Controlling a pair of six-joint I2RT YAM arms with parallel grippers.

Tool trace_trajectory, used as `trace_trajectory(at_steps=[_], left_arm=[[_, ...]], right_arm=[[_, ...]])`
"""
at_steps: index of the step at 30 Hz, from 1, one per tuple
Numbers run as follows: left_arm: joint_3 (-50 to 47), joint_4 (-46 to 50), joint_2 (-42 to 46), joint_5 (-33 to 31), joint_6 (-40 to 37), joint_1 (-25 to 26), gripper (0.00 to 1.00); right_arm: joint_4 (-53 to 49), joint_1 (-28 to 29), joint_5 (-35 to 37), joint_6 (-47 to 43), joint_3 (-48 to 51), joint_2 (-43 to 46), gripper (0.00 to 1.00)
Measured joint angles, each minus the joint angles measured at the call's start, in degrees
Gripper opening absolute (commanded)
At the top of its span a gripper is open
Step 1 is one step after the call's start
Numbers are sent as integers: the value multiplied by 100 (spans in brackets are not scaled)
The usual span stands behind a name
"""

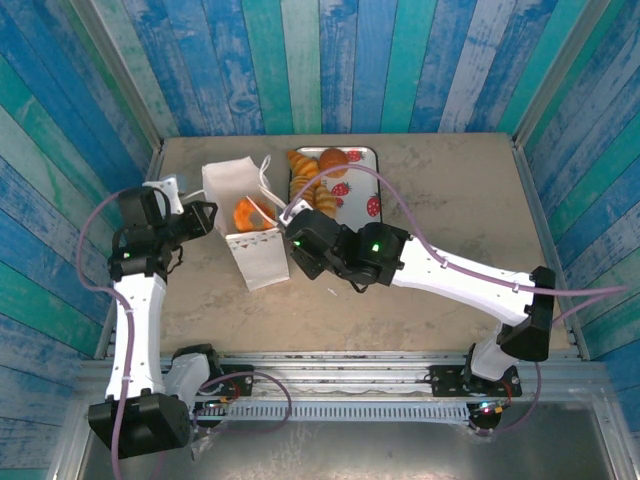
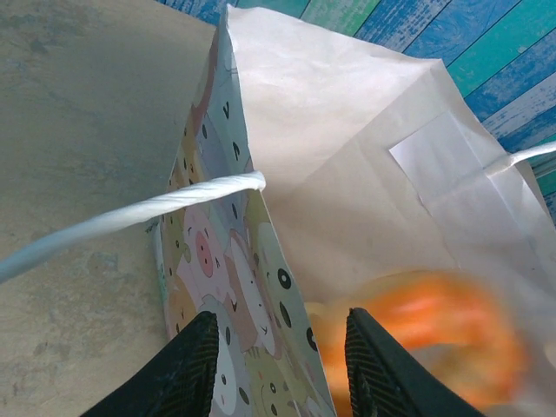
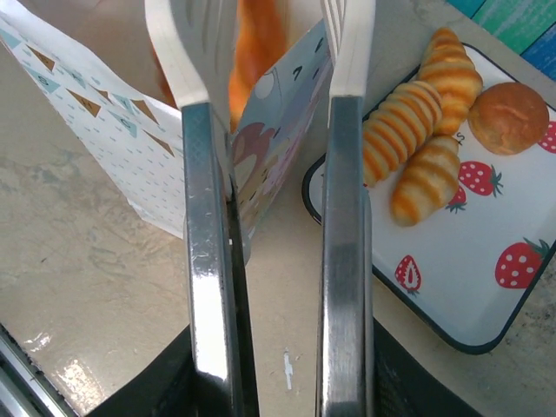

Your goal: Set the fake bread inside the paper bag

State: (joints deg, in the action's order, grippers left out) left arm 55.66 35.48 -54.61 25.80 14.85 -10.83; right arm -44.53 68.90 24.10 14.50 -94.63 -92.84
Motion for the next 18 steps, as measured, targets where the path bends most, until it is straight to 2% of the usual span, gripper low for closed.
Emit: trace_trajectory(at_steps=[11,15,18], left_arm=[[76,9,0,-9,-4,0,45],[76,4,0,103,0,0,50],[133,0,0,223,22,0,58]], right_arm=[[258,-24,-125,50,144,181,40],[358,-42,-232,50,144,208,40],[439,-42,-352,48,144,247,40]])
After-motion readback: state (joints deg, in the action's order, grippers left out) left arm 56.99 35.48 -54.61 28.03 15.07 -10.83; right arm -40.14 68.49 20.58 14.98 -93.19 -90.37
